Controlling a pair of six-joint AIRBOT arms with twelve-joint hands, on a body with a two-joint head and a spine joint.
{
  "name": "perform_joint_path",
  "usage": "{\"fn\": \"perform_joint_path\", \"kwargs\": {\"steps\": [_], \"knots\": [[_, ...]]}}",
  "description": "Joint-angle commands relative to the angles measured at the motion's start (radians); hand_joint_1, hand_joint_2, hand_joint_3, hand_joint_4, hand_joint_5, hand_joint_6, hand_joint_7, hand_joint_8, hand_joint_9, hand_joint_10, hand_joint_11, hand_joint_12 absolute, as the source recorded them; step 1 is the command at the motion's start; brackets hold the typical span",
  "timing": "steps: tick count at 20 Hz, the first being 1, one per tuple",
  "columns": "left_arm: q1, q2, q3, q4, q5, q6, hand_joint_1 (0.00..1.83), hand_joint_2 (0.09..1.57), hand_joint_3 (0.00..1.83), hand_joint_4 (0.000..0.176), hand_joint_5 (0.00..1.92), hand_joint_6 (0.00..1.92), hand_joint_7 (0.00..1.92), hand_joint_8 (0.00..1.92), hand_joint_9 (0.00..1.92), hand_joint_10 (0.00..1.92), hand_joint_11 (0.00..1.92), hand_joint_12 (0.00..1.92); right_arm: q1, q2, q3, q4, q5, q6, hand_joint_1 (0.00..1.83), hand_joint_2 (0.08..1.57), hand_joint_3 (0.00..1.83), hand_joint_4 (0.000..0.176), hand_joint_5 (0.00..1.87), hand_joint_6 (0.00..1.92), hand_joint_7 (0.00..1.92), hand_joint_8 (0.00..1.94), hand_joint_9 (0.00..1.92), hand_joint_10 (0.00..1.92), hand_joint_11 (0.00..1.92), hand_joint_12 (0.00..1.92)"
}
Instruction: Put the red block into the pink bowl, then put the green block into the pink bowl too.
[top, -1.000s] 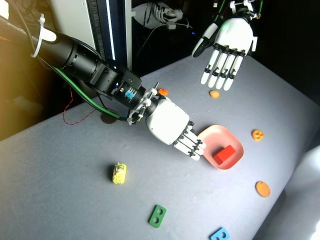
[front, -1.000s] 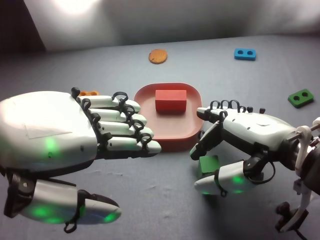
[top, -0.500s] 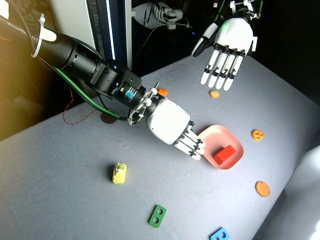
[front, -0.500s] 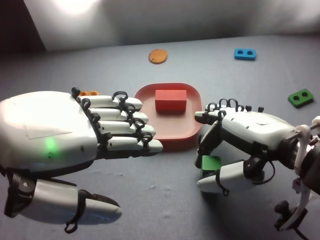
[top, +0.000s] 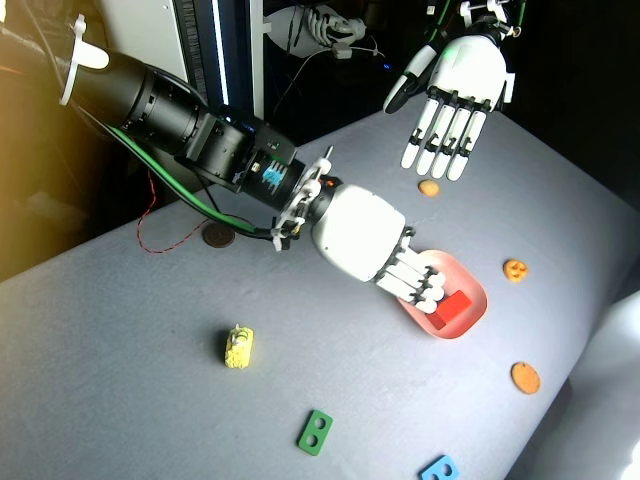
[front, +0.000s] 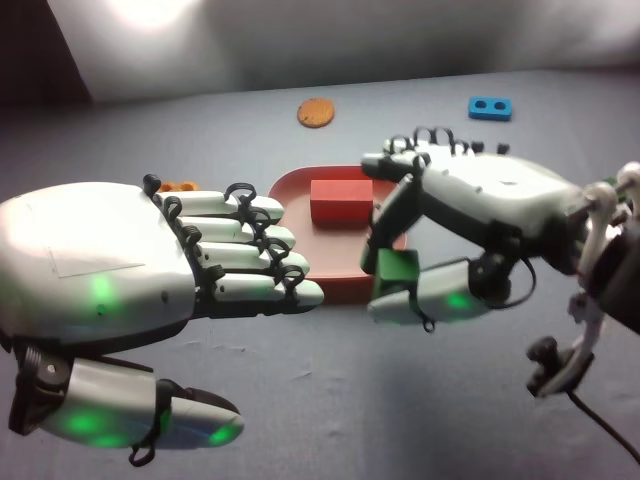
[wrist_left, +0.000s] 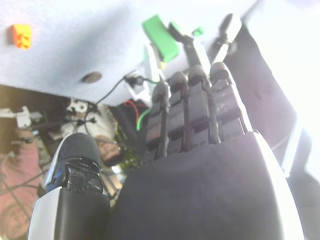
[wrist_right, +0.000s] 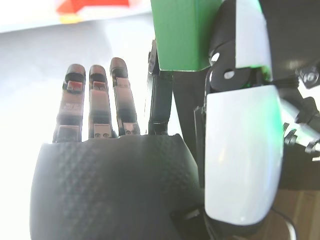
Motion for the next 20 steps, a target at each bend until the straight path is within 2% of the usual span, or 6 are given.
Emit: {"fn": "perform_joint_path", "kwargs": {"steps": [1,9,15,17,18,20], "knots": [[-0.015,0.003,-0.004,-0.034,-0.062,0.0,0.0,1.31,0.0,0.0,0.17,0.0,0.17,0.0,0.09,0.0,0.0,0.01,0.023,0.01,0.003,-0.041,0.063,-0.01,1.13,1.01,0.0,0.041,1.24,0.55,0.17,0.0,0.0,0.0,0.0,0.0],[-0.015,0.003,-0.002,-0.031,-0.062,0.0,0.04,1.31,0.0,0.0,0.21,0.01,0.18,0.01,0.11,0.01,0.04,0.02,0.108,-0.1,0.172,-0.086,-0.007,-0.03,1.14,1.03,0.0,0.0,1.18,0.66,0.19,0.0,0.0,0.0,0.0,0.0],[-0.015,0.003,0.003,-0.031,-0.062,0.0,0.0,1.32,0.0,0.0,0.18,0.0,0.15,0.0,0.08,0.0,0.0,0.01,0.1,-0.187,0.268,-0.115,0.0,-0.019,1.14,1.03,0.0,0.0,1.18,0.65,0.21,0.0,0.0,0.0,0.0,0.0],[-0.016,0.002,0.002,-0.031,-0.062,0.0,0.02,1.32,0.0,0.0,0.2,0.01,0.17,0.01,0.11,0.01,0.02,0.02,0.102,-0.21,0.303,-0.115,0.0,-0.017,1.13,1.03,0.0,0.018,1.19,0.65,0.2,0.0,0.0,0.0,0.0,0.0],[-0.016,0.002,0.002,-0.031,-0.062,0.0,0.02,1.32,0.0,0.0,0.2,0.01,0.18,0.01,0.11,0.01,0.03,0.03,0.1,-0.221,0.319,-0.119,0.0,-0.017,1.11,1.03,0.0,0.074,1.16,0.69,0.17,0.0,0.0,0.0,0.0,0.0],[-0.015,0.002,0.003,-0.031,-0.062,0.0,0.02,1.32,0.0,0.0,0.21,0.01,0.19,0.02,0.12,0.01,0.03,0.03,0.094,-0.239,0.353,-0.127,-0.002,-0.012,1.13,1.02,0.0,0.038,1.2,0.62,0.21,0.0,0.0,0.0,0.0,0.0]]}}
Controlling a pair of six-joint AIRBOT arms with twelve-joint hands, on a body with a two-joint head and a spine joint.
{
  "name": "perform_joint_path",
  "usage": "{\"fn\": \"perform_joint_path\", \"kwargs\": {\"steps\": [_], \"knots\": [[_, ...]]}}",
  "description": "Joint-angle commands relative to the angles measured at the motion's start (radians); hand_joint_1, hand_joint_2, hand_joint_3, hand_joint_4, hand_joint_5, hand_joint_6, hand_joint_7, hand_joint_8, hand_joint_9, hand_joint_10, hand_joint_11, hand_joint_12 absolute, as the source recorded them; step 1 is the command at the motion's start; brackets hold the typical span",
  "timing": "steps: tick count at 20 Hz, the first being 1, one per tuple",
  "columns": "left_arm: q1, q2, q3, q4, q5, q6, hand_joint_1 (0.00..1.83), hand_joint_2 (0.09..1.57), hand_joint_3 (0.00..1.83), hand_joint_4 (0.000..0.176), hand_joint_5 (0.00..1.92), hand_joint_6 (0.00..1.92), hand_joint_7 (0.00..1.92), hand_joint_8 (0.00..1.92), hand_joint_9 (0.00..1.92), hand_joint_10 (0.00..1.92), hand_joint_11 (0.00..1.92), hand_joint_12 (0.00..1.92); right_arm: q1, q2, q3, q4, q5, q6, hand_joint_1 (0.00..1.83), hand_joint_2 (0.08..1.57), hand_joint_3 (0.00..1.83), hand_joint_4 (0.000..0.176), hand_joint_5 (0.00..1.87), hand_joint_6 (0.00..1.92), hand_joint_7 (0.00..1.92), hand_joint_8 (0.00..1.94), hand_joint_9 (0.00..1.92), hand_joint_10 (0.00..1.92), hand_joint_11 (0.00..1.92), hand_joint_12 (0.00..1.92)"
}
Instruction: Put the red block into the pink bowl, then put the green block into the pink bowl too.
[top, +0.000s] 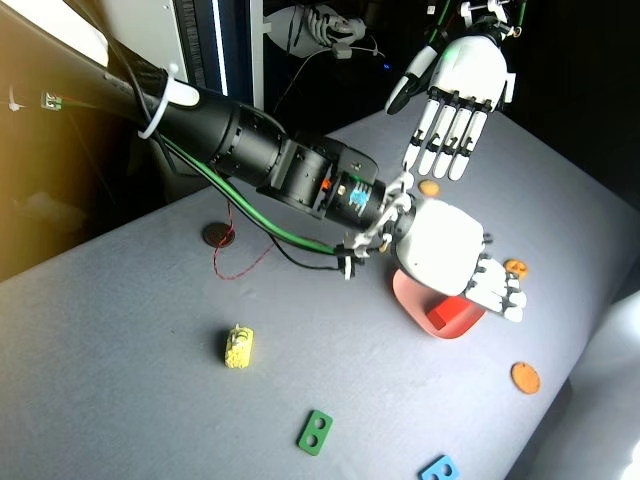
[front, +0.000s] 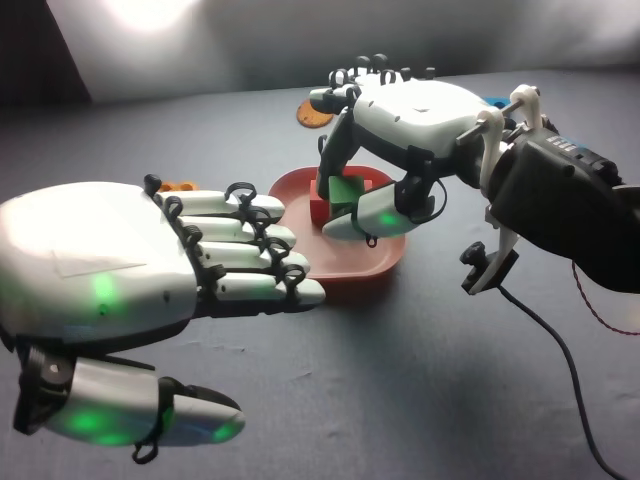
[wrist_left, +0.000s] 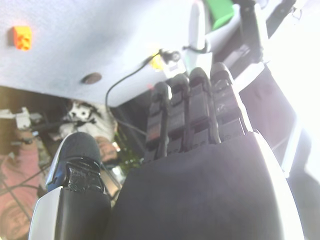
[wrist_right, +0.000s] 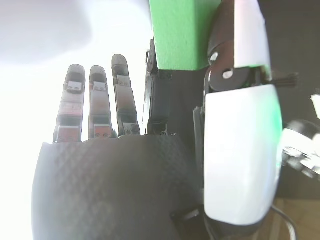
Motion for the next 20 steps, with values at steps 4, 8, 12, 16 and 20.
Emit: {"fn": "perform_joint_path", "kwargs": {"steps": [4,8,12,16,20], "knots": [[-0.016,0.007,0.003,-0.033,-0.065,0.0,0.0,1.33,0.0,0.0,0.22,0.0,0.19,0.0,0.11,0.0,0.0,0.05,-0.008,-0.016,0.029,-0.062,0.092,0.025,1.13,1.02,0.0,0.029,1.19,0.64,0.18,0.0,0.0,0.0,0.0,0.0],[-0.017,0.007,0.002,-0.033,-0.064,0.0,0.02,1.32,0.0,0.0,0.24,0.02,0.2,0.01,0.12,0.01,0.03,0.02,-0.025,-0.018,0.03,-0.069,0.102,0.027,1.12,1.02,0.0,0.048,1.2,0.61,0.2,0.0,0.0,0.0,0.0,0.0],[-0.022,0.005,0.003,-0.033,-0.062,0.0,0.0,1.32,0.0,0.0,0.22,0.0,0.2,0.01,0.12,0.01,0.03,0.02,-0.027,-0.023,0.04,-0.086,0.104,0.031,1.12,1.02,0.0,0.036,1.19,0.64,0.19,0.0,0.0,0.0,0.0,0.0],[-0.024,0.005,0.002,-0.033,-0.061,0.0,0.0,1.32,0.0,0.0,0.2,0.0,0.18,0.0,0.1,0.0,0.01,0.01,-0.026,-0.024,0.047,-0.094,0.104,0.037,1.14,1.02,0.0,0.0,1.19,0.64,0.19,0.0,0.0,0.0,0.0,0.0],[-0.024,0.004,0.003,-0.033,-0.061,0.0,0.02,1.32,0.0,0.0,0.22,0.01,0.2,0.01,0.12,0.01,0.03,0.03,-0.027,-0.024,0.047,-0.094,0.104,0.038,1.14,1.02,0.0,0.0,1.21,0.6,0.22,0.0,0.0,0.0,0.0,0.0]]}}
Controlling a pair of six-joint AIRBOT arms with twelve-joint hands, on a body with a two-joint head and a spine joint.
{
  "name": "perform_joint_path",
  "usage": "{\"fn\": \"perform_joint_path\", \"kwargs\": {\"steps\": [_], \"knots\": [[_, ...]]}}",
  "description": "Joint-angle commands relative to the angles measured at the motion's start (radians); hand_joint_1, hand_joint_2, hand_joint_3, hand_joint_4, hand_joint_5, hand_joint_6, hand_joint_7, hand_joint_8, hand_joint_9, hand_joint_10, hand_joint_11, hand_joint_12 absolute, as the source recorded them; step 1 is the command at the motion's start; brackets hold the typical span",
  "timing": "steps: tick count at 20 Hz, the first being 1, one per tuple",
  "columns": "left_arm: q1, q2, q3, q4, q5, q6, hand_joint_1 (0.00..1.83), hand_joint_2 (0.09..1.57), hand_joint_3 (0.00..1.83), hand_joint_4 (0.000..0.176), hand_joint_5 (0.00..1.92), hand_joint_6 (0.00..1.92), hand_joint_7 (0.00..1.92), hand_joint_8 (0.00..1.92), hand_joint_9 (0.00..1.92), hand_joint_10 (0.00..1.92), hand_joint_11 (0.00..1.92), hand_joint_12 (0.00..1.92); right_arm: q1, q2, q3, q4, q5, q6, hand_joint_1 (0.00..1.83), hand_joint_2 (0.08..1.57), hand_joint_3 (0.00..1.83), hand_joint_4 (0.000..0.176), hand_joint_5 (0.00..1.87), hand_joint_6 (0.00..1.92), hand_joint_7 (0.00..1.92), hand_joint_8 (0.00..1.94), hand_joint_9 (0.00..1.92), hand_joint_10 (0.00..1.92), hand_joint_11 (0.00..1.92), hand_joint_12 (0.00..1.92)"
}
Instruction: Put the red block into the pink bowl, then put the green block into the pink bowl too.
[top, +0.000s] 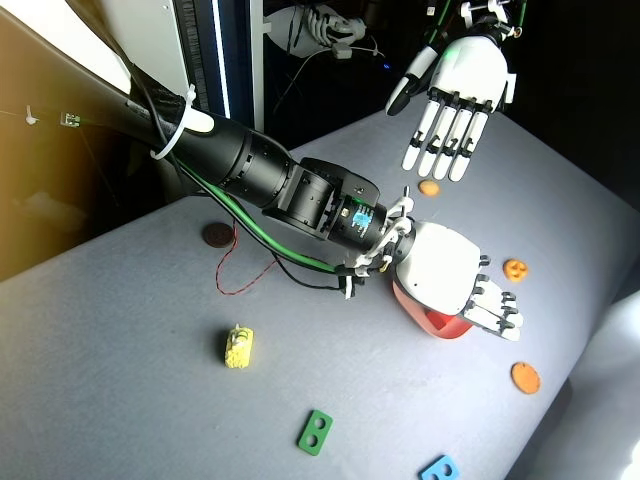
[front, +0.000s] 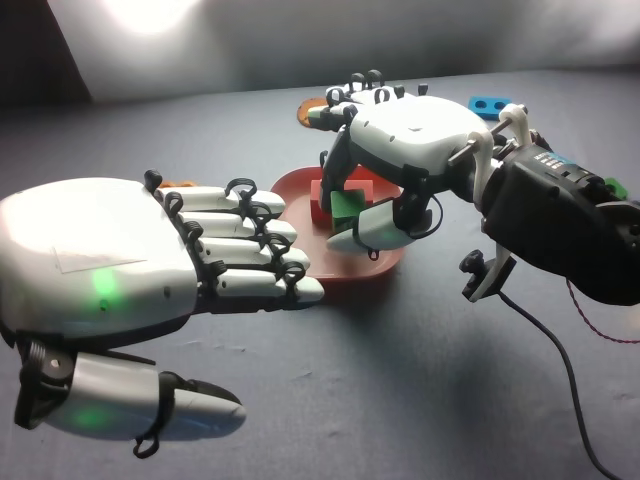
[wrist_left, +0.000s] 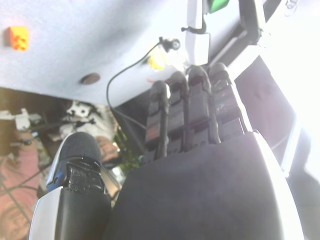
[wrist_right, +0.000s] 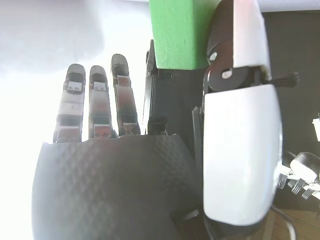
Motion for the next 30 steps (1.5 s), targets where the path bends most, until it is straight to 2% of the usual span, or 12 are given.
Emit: {"fn": "perform_joint_path", "kwargs": {"steps": [1,3,5,7,9,12,14,16,18,19,25,30], "knots": [[-0.015,0.004,0.001,-0.035,-0.069,0.0,0.02,1.32,0.0,0.0,0.22,0.01,0.21,0.01,0.13,0.01,0.03,0.03,0.007,0.01,0.002,-0.03,0.102,0.01,1.12,1.01,0.0,0.081,1.21,0.59,0.17,0.0,0.0,0.0,0.0,0.0],[-0.015,0.004,0.001,-0.035,-0.069,0.0,0.0,1.33,0.0,0.0,0.18,0.0,0.17,0.0,0.1,0.0,0.0,0.0,0.009,0.013,0.002,-0.032,0.102,0.01,1.01,0.92,0.0,0.09,1.01,0.15,0.16,0.0,0.0,0.0,0.0,0.0],[-0.015,0.004,0.001,-0.034,-0.069,0.0,0.0,1.32,0.0,0.0,0.18,0.0,0.17,0.0,0.09,0.0,0.0,0.0,0.009,0.016,0.002,-0.033,0.102,0.012,0.96,0.9,0.0,0.103,0.92,0.06,0.15,0.0,0.0,0.0,0.0,0.0],[-0.015,0.004,0.001,-0.034,-0.069,0.0,0.0,1.32,0.0,0.0,0.22,0.01,0.2,0.01,0.13,0.01,0.03,0.02,0.007,0.018,0.002,-0.036,0.102,0.013,0.97,0.89,0.0,0.09,0.87,0.03,0.14,0.0,0.0,0.0,0.0,0.0],[-0.015,0.004,0.001,-0.034,-0.069,0.0,0.0,1.32,0.0,0.0,0.22,0.01,0.21,0.01,0.13,0.01,0.03,0.02,0.008,0.02,0.002,-0.039,0.102,0.014,0.75,0.96,0.02,0.131,0.58,0.0,0.01,0.0,0.0,0.0,0.0,0.0],[-0.016,0.004,0.001,-0.034,-0.069,0.0,0.0,1.32,0.0,0.0,0.23,0.01,0.22,0.01,0.14,0.01,0.03,0.02,0.011,0.024,0.002,-0.05,0.101,0.019,0.68,0.93,0.0,0.113,0.21,0.0,0.0,0.0,0.0,0.0,0.0,0.0],[-0.019,0.003,0.001,-0.034,-0.069,-0.002,0.0,1.32,0.0,0.0,0.21,0.0,0.2,0.0,0.12,0.0,0.02,0.02,0.015,0.038,-0.003,-0.088,0.101,0.049,0.66,0.9,0.0,0.075,0.02,0.0,0.0,0.0,0.0,0.0,0.0,0.0],[-0.034,-0.002,0.003,-0.034,-0.069,-0.005,0.02,1.32,0.0,0.0,0.22,0.01,0.21,0.01,0.13,0.0,0.02,0.03,0.017,0.073,-0.027,-0.147,0.104,0.092,0.71,0.88,0.0,0.038,0.0,0.0,0.0,0.0,0.0,0.0,0.0,0.0],[-0.06,-0.01,0.003,-0.034,-0.058,-0.006,0.02,1.32,0.0,0.0,0.22,0.01,0.22,0.01,0.13,0.0,0.02,0.03,0.013,0.142,-0.079,-0.3,0.133,0.168,0.7,0.88,0.0,0.036,0.0,0.0,0.0,0.0,0.0,0.0,0.0,0.0],[-0.072,-0.015,0.002,-0.034,-0.048,-0.008,0.0,1.32,0.0,0.0,0.2,0.0,0.18,0.0,0.1,0.0,0.0,0.0,0.01,0.176,-0.102,-0.366,0.139,0.197,0.67,0.88,0.0,0.0,0.0,0.0,0.0,0.0,0.0,0.0,0.0,0.0],[-0.096,-0.024,0.013,-0.035,-0.035,-0.042,0.01,1.33,0.0,0.0,0.2,0.0,0.18,0.0,0.13,0.0,0.05,0.03,0.0,0.34,-0.183,-0.604,0.14,0.286,0.53,0.86,0.0,0.0,0.0,0.0,0.0,0.0,0.0,0.0,0.0,0.0],[-0.101,-0.025,-0.009,-0.034,-0.019,-0.059,0.05,1.32,0.0,0.0,0.18,0.0,0.17,0.0,0.11,0.0,0.03,0.05,0.028,0.478,-0.196,-1.076,0.14,0.734,0.54,0.84,0.0,0.0,0.0,0.0,0.0,0.0,0.0,0.0,0.0,0.0]]}}
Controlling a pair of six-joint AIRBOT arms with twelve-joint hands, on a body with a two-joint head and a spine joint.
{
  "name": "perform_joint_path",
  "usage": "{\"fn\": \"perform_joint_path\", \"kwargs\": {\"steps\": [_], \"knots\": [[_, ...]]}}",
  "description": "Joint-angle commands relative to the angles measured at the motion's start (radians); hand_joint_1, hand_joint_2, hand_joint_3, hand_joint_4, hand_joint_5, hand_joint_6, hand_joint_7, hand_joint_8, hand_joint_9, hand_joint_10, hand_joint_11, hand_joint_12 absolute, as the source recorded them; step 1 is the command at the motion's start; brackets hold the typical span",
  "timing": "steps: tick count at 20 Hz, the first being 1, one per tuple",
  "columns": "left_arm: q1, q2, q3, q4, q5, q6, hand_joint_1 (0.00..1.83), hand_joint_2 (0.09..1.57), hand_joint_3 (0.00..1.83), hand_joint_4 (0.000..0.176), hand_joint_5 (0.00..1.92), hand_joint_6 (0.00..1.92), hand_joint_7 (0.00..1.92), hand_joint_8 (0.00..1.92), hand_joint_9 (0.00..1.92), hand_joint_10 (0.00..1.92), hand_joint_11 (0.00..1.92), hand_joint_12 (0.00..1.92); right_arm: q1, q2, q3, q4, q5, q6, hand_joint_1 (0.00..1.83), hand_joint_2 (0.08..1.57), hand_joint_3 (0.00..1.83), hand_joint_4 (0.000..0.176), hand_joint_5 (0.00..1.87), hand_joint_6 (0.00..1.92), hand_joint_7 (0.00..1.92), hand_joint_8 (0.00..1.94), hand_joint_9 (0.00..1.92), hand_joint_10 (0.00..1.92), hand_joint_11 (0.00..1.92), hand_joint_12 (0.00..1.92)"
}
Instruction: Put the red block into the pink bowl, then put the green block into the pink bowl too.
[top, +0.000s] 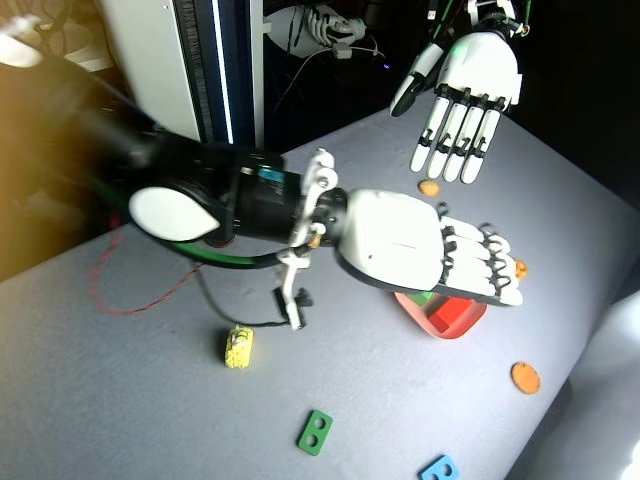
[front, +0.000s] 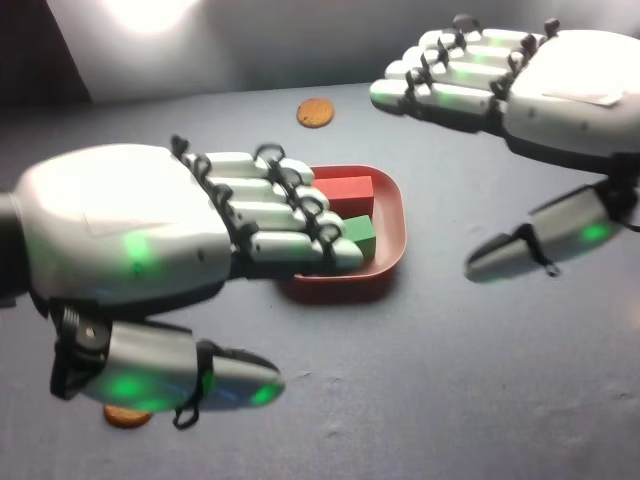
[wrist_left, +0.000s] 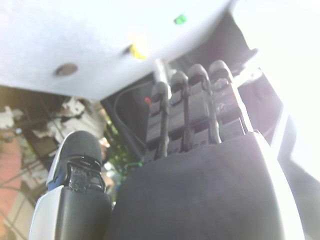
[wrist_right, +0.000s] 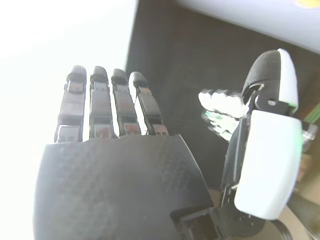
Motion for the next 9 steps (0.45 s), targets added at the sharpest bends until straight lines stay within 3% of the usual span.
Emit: {"fn": "perform_joint_path", "kwargs": {"steps": [1,5,9], "knots": [[-0.012,0.007,0.003,-0.037,-0.061,-0.004,0.05,1.31,0.0,0.0,0.2,0.0,0.19,0.0,0.14,0.0,0.0,0.16,0.017,0.024,-0.005,-0.007,0.117,0.041,0.56,0.85,0.0,0.0,0.0,0.0,0.0,0.0,0.0,0.0,0.0,0.0],[-0.014,0.007,0.004,-0.041,-0.059,-0.004,0.0,1.32,0.0,0.0,0.2,0.0,0.19,0.0,0.14,0.0,0.0,0.2,0.074,0.12,-0.021,-0.232,0.132,0.251,0.61,0.86,0.0,0.0,0.0,0.0,0.0,0.0,0.0,0.0,0.0,0.0],[-0.015,0.007,0.005,-0.041,-0.055,-0.004,0.04,1.31,0.0,0.0,0.21,0.0,0.2,0.0,0.15,0.0,0.0,0.21,0.157,0.18,-0.076,-0.44,0.127,0.32,0.64,0.85,0.0,0.0,0.0,0.0,0.0,0.0,0.0,0.0,0.0,0.0]]}}
